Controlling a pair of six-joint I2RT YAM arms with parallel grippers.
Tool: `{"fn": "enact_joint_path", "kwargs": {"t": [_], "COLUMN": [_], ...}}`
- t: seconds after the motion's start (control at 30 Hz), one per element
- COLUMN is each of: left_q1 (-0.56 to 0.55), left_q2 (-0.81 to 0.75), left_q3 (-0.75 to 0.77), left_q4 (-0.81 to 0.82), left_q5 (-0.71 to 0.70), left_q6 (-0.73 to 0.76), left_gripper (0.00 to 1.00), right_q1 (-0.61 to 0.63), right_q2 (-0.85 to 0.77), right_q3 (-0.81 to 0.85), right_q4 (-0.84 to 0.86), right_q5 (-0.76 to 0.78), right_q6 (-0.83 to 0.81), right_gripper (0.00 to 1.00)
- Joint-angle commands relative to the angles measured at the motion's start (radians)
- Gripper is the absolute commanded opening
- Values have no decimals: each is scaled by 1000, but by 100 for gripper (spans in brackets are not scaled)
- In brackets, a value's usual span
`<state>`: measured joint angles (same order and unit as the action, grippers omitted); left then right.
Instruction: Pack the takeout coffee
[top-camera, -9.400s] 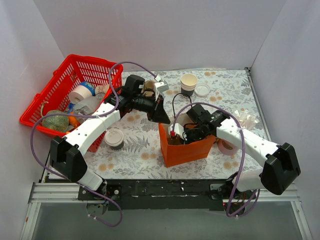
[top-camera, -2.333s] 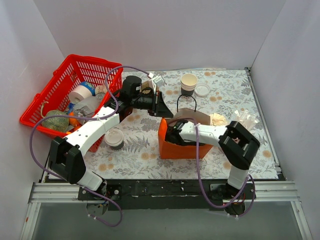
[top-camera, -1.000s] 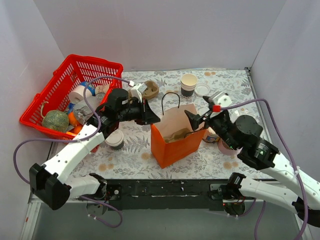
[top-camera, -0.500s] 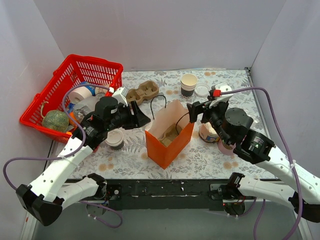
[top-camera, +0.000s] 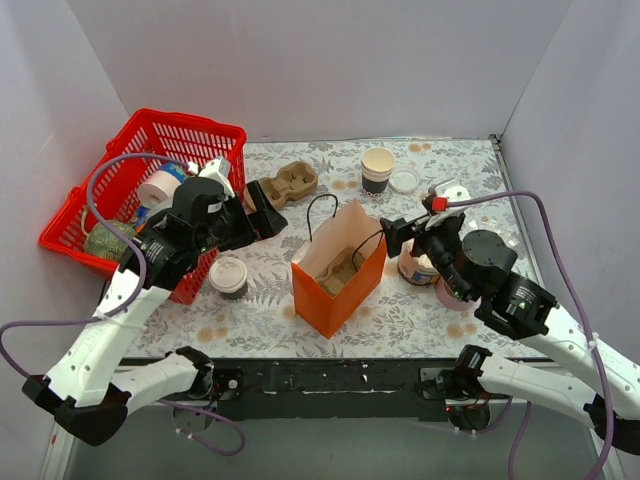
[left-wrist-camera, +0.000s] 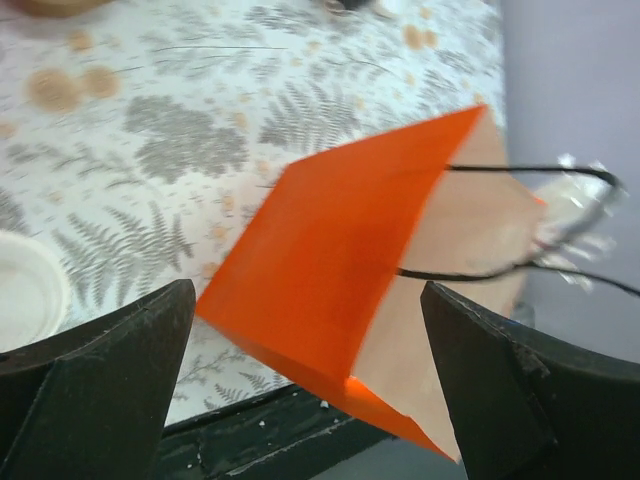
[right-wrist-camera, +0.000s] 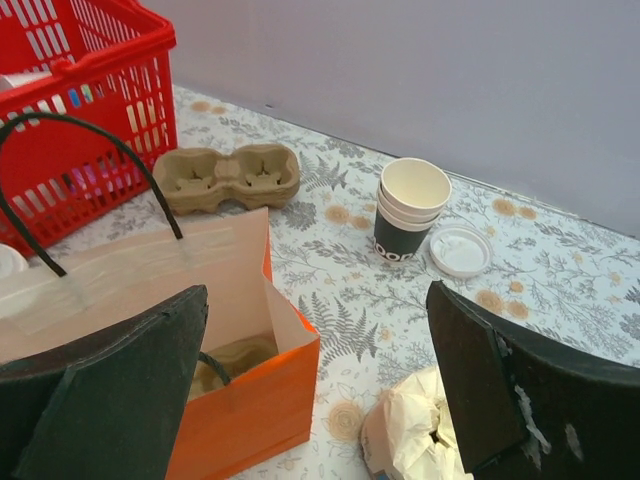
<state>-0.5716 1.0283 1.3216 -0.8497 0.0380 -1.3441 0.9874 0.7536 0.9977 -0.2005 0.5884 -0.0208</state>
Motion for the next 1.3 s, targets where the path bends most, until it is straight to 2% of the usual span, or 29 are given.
{"fn": "enact_joint_path", "kwargs": {"t": [0.0, 0.13, 0.27, 0.43, 0.57, 0.67, 0.83, 1.07, 1.27], "left_q1": [-1, -1, 1, 1, 1, 1, 1, 1, 1], "left_q2": [64, 147, 151, 199, 248, 280, 309, 358, 374], "left_q3": [8, 19, -40, -61, -78, -79, -107, -116, -134], "left_q4": [-236, -267, -198, -235, -255, -278, -262, -278, -322], "left_q5": [-271, -317, -357, -504, -535, -579, -631, -664, -704], "left_q6": [-138, -200, -262, -352, -345, -357, -369, -388, -411], "left_gripper": [98, 98, 98, 91, 88, 78, 72, 69, 70], "right_q1": [-7, -7, -7, -7, -7, -7, -7, -9, -7], "right_q2": [-5, -2, -20, -39, -45, -43, -40, -33, -28], "right_q3": [-39, -71, -113, -128, -139, -145, -146, -148, -159], "right_q4": [49, 44, 70, 96, 115, 121, 125, 127, 141], "right_q5": [21, 60, 86, 128, 146, 160, 169, 189, 199], "right_q6": [-56, -67, -67, -67, -77, -77, -80, -88, -102], "right_gripper": [98, 98, 97, 96, 96, 95, 94, 93, 93]}}
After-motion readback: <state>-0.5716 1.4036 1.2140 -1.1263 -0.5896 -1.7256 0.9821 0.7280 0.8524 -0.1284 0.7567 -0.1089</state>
